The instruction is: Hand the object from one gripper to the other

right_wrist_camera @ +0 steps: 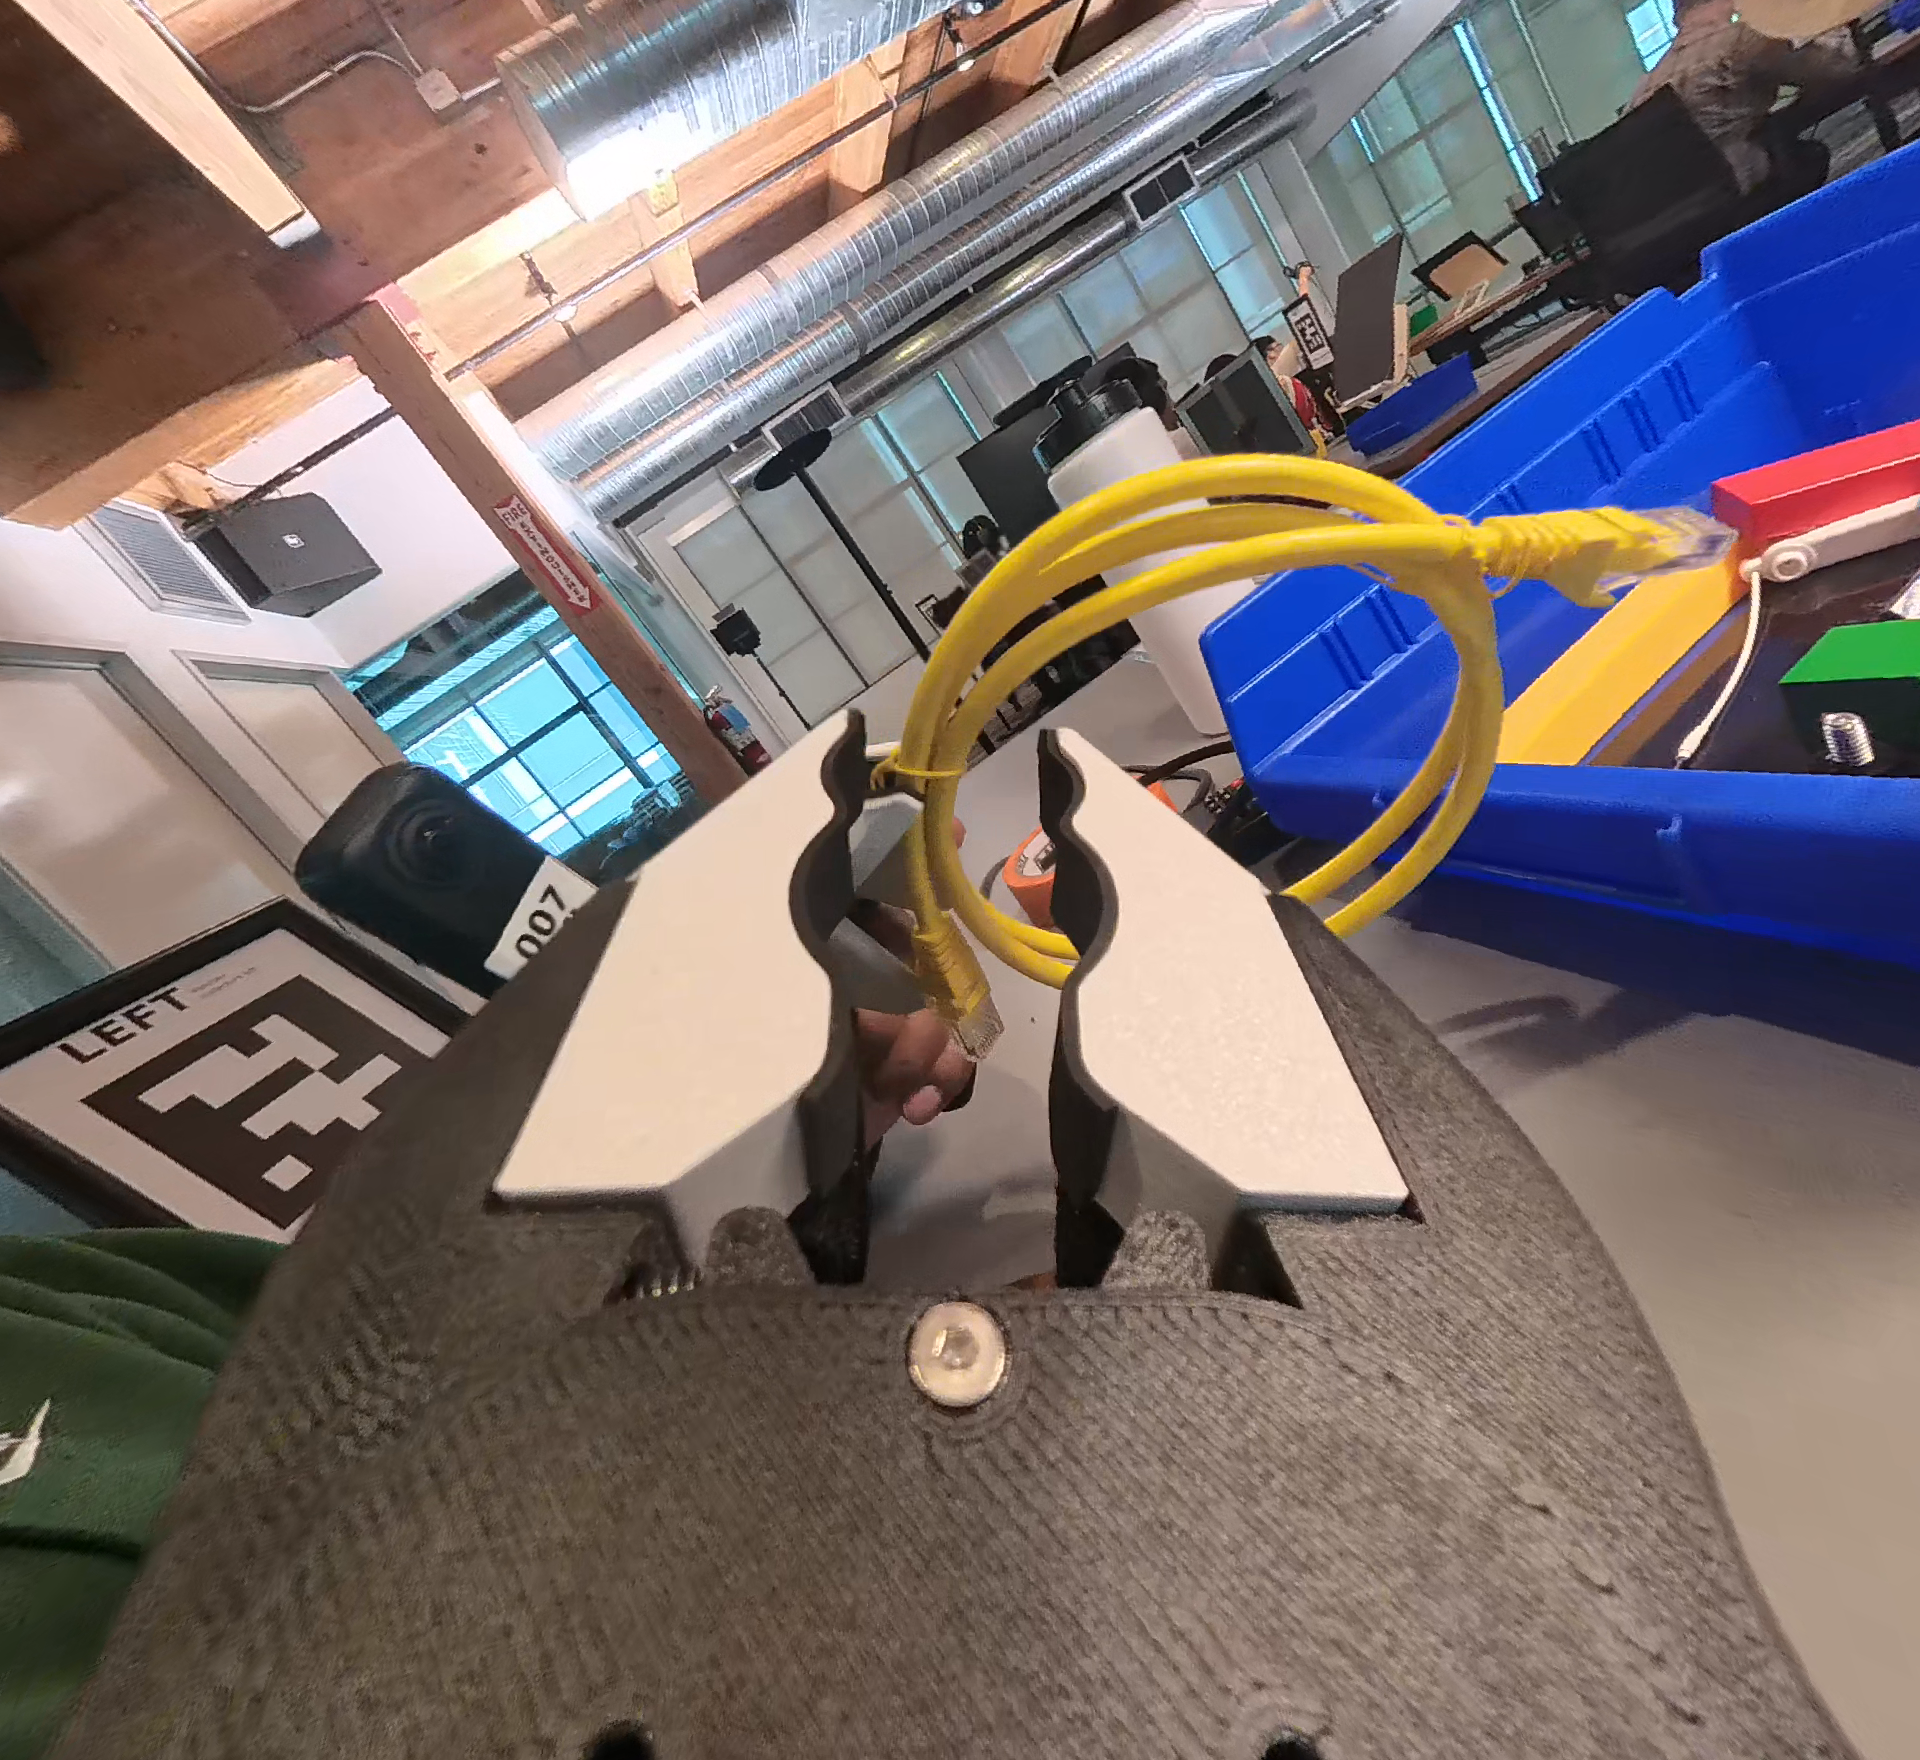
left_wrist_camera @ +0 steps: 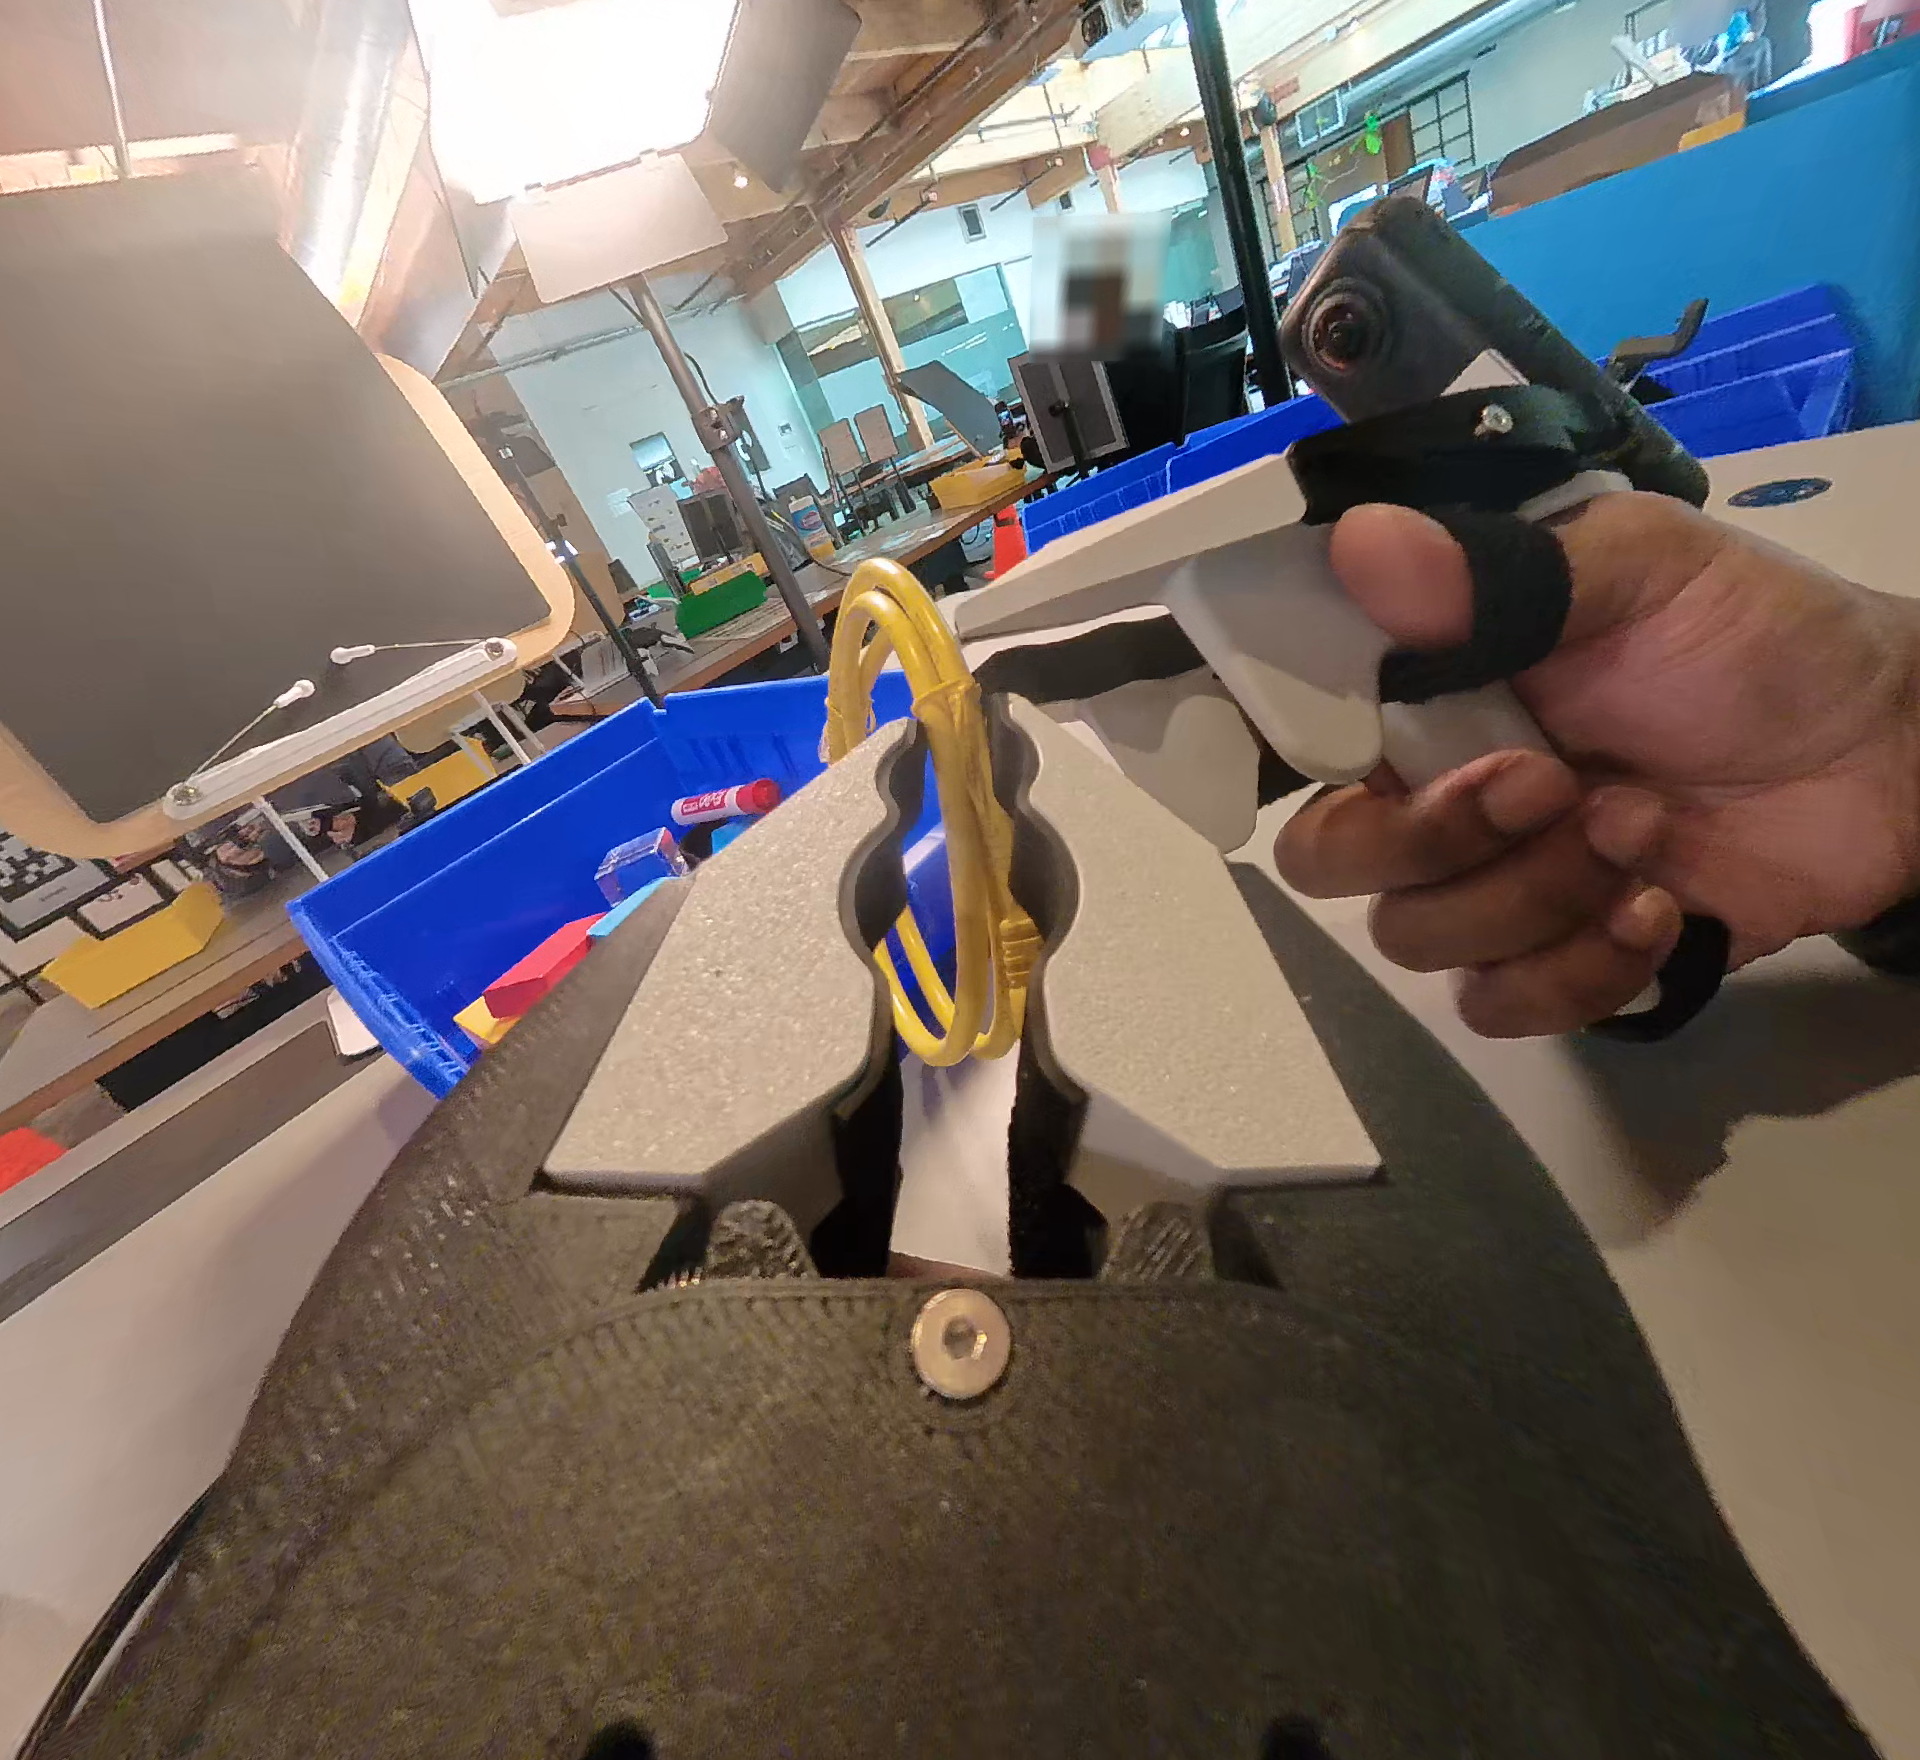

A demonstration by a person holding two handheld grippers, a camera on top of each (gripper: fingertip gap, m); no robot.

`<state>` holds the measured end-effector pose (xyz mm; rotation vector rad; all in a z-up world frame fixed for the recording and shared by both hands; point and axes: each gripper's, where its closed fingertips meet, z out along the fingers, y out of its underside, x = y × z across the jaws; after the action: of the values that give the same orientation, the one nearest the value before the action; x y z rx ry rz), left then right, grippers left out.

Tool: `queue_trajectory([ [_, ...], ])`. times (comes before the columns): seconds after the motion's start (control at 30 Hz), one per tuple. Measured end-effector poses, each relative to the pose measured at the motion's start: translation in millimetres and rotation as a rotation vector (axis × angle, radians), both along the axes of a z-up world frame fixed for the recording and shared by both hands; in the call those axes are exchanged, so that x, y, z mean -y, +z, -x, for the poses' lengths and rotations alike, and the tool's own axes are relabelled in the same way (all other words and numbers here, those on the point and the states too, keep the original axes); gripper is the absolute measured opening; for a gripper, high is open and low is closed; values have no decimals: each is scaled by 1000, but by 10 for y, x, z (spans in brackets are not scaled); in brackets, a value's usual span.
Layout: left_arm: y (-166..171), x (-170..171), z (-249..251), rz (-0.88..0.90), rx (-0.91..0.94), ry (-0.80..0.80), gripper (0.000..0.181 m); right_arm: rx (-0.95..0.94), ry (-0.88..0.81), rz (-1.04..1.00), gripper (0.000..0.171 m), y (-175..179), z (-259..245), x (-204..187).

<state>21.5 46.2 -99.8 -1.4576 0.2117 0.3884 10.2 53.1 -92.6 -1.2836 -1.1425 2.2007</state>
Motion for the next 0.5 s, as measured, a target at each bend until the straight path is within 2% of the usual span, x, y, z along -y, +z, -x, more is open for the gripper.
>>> queue_trajectory([
  [0.17,-43,-30,-74,25,-28,-25,12,12,-8,0,32,-21,16,-9],
  [0.23,-66,-41,-84,37,-36,-26,12,12,-21,-17,24,-31,21,-15],
  [0.33,-91,-53,-77,48,-23,-30,13,10,-51,-60,20,-43,26,-28],
  [0.43,-118,-65,-89,61,33,-72,15,5,-98,-123,18,-52,30,-51],
  [0.5,-86,-46,-94,50,130,-130,23,17,-156,-206,16,-96,49,-82],
])
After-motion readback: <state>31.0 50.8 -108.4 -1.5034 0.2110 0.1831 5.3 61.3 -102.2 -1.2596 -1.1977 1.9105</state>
